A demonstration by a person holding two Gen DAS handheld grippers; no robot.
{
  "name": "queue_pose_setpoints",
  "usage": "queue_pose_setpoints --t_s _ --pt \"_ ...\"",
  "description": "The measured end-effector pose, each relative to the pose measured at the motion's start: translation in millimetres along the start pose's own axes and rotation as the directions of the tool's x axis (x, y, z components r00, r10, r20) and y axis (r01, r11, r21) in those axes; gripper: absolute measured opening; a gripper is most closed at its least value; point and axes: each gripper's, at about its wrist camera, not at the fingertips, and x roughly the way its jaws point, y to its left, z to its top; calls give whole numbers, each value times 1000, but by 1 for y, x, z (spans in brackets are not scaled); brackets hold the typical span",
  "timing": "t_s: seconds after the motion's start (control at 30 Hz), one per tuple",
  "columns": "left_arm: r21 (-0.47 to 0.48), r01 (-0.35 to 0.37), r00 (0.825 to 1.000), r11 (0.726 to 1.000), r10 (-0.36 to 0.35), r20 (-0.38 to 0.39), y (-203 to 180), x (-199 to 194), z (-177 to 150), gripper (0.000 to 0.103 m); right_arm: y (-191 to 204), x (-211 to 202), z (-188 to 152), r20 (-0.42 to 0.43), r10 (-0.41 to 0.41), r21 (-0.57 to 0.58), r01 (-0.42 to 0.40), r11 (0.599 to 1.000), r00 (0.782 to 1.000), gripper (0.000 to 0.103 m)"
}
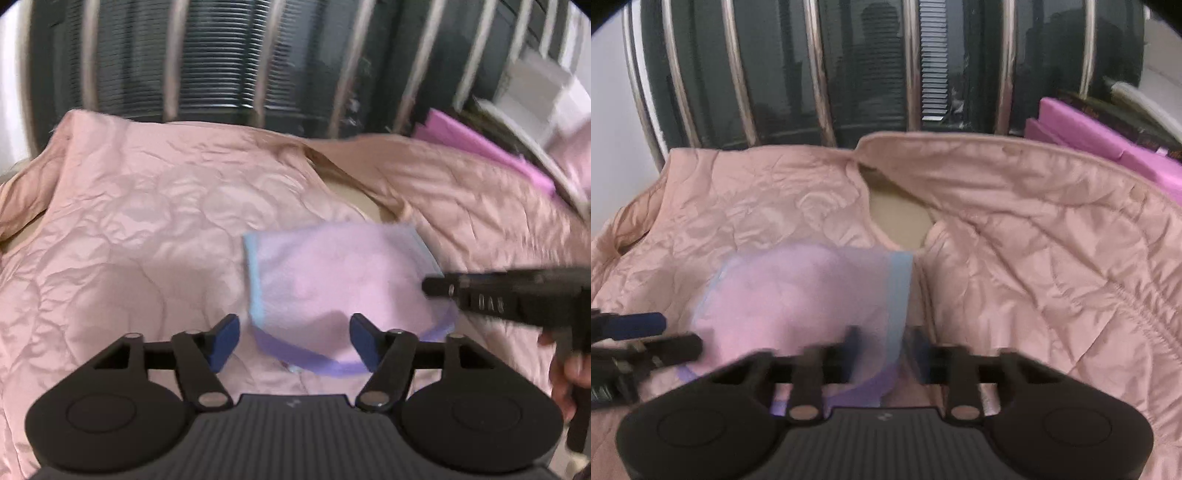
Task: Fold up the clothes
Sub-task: 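Carry the bundle with both tools over the pink jacket and lower it, then press the bundle onto the jacket with both tools and release it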
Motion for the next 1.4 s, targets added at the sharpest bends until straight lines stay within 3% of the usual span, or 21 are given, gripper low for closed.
queue_pose_setpoints --t_s 0.03,0.17,0.27,0.3,0.33,0.4,0.5,0.57,0.67,0.73,0.8,0.87,0.97,1.1,1.13,1.2,1.3,1.4 --pt "15 -1 1000 1000 1 -5 -3 2 -2 69 -1 0 -1 -9 8 2 -8 1000 1000 6" --pt "49 -5 1000 999 6 -25 -11 6 -5 69 0 -12 1 7 -86 -36 86 996 996 6" --pt "49 7 1000 999 -7 -16 -9 0 -3 69 -2 -22 4 29 -115 -41 116 992 993 11" --pt "44 18 1000 999 -18 -2 -6 -6 -1 69 -1 -27 6 39 -93 -39 95 995 995 18" --pt "38 22 1000 999 -23 14 -2 -13 2 69 -1 -32 7 49 -71 -36 72 997 996 34" --pt "30 40 999 999 -41 32 7 -22 6 69 4 -32 6 26 -11 -59 13 998 1000 46" --pt "106 76 997 991 -78 13 7 -24 3 69 13 -21 2 -43 57 -96 -61 994 997 46" --pt "195 89 996 977 -90 -2 1 -23 -3 70 20 -6 -4 -108 36 -135 -50 990 994 45" --pt "285 70 997 956 -71 -8 -11 -17 -12 70 18 8 -8 -134 22 -137 -40 990 991 42" --pt "286 41 999 958 -35 -25 -12 -7 -15 70 15 7 -8 -121 45 -118 -59 991 992 18" --pt "293 24 998 956 -8 -55 -13 4 -20 66 13 6 -7 -110 39 -115 -52 992 993 14" --pt "320 1 997 947 24 -72 -13 12 -25 63 12 6 -9 -113 42 -120 -56 991 993 14" --pt "288 -32 998 957 49 -51 -6 12 -23 57 11 7 -9 -113 45 -122 -59 991 993 14" --pt "215 -87 995 973 97 -35 15 15 -20 36 14 4 -9 -106 36 -128 -49 991 994 14" --pt "198 -92 994 976 101 -36 20 14 -19 35 13 5 -10 -108 35 -127 -49 991 994 15" --pt "177 -106 993 979 112 -24 25 9 -15 35 13 6 -11 -111 32 -128 -46 991 993 16" --pt "156 -111 994 982 112 -2 32 -2 -9 37 12 -4 -9 -102 13 -135 -27 990 995 27" --pt "117 -16 1000 993 16 -1 35 -12 -5 44 7 -24 -4 -37 27 -119 -31 992 999 38"
